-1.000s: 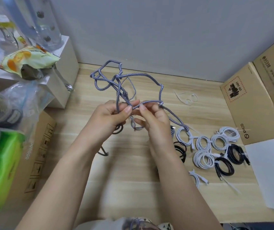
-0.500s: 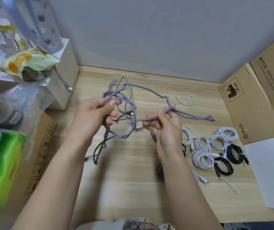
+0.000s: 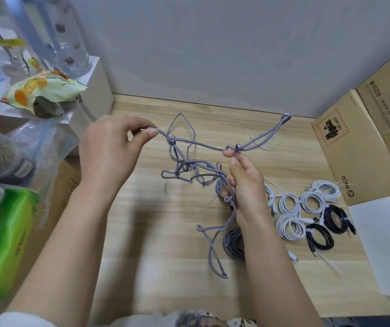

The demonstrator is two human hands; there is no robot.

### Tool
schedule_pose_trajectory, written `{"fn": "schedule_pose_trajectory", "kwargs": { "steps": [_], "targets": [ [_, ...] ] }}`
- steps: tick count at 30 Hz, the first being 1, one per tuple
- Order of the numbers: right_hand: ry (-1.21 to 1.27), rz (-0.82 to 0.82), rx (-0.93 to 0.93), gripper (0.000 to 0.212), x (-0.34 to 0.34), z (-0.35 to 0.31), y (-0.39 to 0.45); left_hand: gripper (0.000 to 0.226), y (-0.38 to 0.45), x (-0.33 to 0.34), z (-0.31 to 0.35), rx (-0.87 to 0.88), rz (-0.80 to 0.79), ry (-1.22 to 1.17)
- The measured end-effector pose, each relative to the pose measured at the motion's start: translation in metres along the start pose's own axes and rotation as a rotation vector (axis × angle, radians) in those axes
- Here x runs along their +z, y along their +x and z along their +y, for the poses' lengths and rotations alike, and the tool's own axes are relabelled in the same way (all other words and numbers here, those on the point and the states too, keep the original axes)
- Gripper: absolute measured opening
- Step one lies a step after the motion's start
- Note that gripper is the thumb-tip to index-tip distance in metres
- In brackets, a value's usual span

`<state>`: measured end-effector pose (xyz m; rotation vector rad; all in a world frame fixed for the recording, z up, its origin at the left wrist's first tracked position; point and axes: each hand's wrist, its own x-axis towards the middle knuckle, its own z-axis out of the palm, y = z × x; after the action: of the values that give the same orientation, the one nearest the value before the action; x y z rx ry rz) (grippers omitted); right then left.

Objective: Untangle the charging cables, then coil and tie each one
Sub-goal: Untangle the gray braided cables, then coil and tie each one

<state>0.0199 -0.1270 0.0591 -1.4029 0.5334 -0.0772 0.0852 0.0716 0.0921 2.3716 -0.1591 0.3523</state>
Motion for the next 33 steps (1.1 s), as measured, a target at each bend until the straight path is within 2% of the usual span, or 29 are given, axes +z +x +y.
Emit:
{"fn": "schedule_pose_trajectory", "kwargs": {
  "steps": [2, 4, 7, 12, 15, 17, 19, 21, 24, 25, 26, 28, 29, 30, 31, 33],
  "targets": [
    [-0.066, -0.103, 0.038, 0.025, 0.0, -0.001, -0.003, 0.01, 0.001, 0.006, -0.002, 0.035, -0.026, -0.192],
    [-0.092, -0.197, 0.055, 0.025, 0.002, -0.002, -0.006, 0.004, 0.001, 0.01, -0.001, -0.004, -0.09, -0.388],
    [-0.057, -0.185, 0.014, 0.023, 0.005, -0.004, -0.008, 0.008, 0.0, 0.01, 0.005, -0.082, -0.235, -0.664],
    [0.118, -0.123, -0.055, 0.021, 0.008, -0.009, -0.007, 0.01, -0.007, 0.005, 0.009, -0.155, -0.453, -0.814],
    [0.139, -0.161, -0.072, 0.022, 0.008, -0.012, -0.008, 0.01, -0.008, 0.008, 0.009, -0.212, -0.488, -0.864],
    [0.131, -0.204, -0.075, 0.021, 0.008, -0.013, -0.01, 0.008, -0.006, 0.011, 0.009, -0.285, -0.408, -0.903],
    [0.132, -0.251, -0.052, 0.02, 0.008, -0.014, -0.013, 0.012, -0.003, 0.015, 0.007, -0.367, -0.233, -0.88],
    [0.151, -0.291, -0.019, 0.021, 0.007, -0.014, -0.015, 0.005, 0.0, 0.017, 0.0, -0.368, -0.046, -0.69],
    [0.222, -0.299, 0.007, 0.02, 0.012, -0.016, -0.017, 0.016, -0.006, 0.012, 0.008, -0.215, 0.053, -0.254],
    [0.253, -0.292, 0.009, 0.019, 0.015, -0.017, -0.017, 0.011, -0.009, 0.009, 0.013, -0.162, 0.027, -0.257],
    [0.29, -0.29, 0.016, 0.019, 0.017, -0.018, -0.017, 0.007, -0.015, 0.007, 0.021, -0.144, -0.069, -0.344],
    [0.369, -0.306, 0.034, 0.019, 0.022, -0.018, -0.017, 0.024, -0.027, 0.005, 0.036, -0.188, -0.423, -0.495],
    [0.397, -0.317, 0.041, 0.018, 0.023, -0.018, -0.017, 0.032, -0.033, 0.008, 0.039, -0.201, -0.596, -0.438],
    [0.413, -0.328, 0.047, 0.018, 0.024, -0.018, -0.017, 0.033, -0.038, 0.012, 0.038, -0.184, -0.701, -0.329],
    [0.418, -0.335, 0.052, 0.019, 0.024, -0.018, -0.017, 0.028, -0.042, 0.017, 0.036, -0.148, -0.74, -0.217],
    [0.391, -0.344, 0.049, 0.018, 0.024, -0.017, -0.016, 0.019, -0.043, 0.022, 0.031, -0.11, -0.722, -0.111]
  ]
}}
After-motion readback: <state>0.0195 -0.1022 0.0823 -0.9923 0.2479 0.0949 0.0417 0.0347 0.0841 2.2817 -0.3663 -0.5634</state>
